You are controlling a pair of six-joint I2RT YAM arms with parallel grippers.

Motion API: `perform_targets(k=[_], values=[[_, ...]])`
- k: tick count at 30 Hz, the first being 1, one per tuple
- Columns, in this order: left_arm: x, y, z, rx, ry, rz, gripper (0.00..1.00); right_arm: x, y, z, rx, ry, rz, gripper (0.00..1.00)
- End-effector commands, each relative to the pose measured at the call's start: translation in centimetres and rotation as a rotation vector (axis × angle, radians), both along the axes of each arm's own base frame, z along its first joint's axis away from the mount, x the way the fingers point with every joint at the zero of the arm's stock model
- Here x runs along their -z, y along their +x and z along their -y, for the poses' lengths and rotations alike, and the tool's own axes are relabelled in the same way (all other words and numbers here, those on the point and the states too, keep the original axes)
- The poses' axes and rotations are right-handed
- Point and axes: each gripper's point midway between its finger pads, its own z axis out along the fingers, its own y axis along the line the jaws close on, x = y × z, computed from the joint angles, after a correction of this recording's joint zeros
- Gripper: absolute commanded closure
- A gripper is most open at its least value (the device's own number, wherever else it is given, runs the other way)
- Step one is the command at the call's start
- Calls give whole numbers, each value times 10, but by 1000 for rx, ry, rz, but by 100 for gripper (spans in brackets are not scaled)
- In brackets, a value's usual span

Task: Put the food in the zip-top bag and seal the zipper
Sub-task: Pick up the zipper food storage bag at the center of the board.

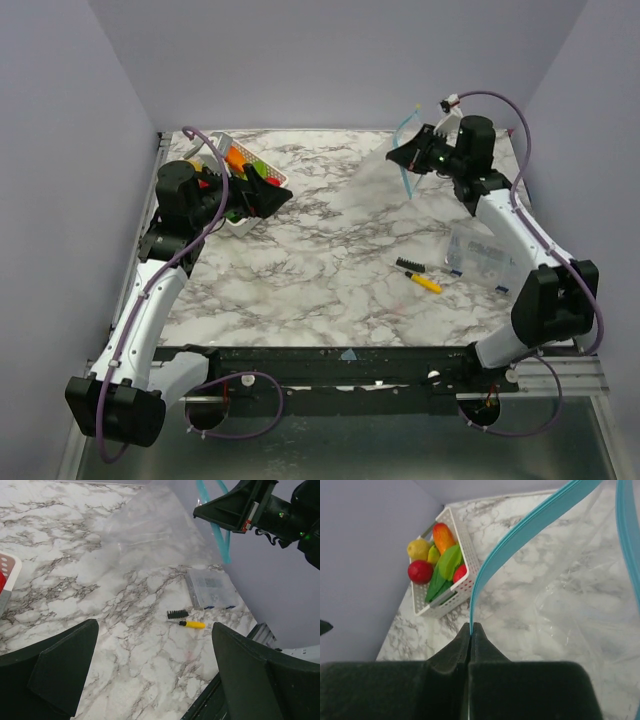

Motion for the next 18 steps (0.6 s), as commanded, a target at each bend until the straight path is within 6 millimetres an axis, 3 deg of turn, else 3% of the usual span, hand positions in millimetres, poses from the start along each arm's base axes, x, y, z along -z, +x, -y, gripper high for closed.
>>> perform_targets(k=[1, 6, 10, 14, 18], values=[[0, -4, 5, 16, -42, -24, 2, 20, -40, -14, 71, -236, -31, 100], [11, 1, 9, 27, -65, -103, 3, 23, -81, -52, 77, -304, 45, 100], [17, 5, 21, 35, -45, -149, 6, 46, -109, -90, 2, -363, 81, 100], [20, 5, 40, 8, 36, -229, 9, 57, -124, -104, 9, -415, 93, 100], [15, 14, 51, -22, 114, -245, 11, 47, -138, -113, -17, -357, 108, 100]])
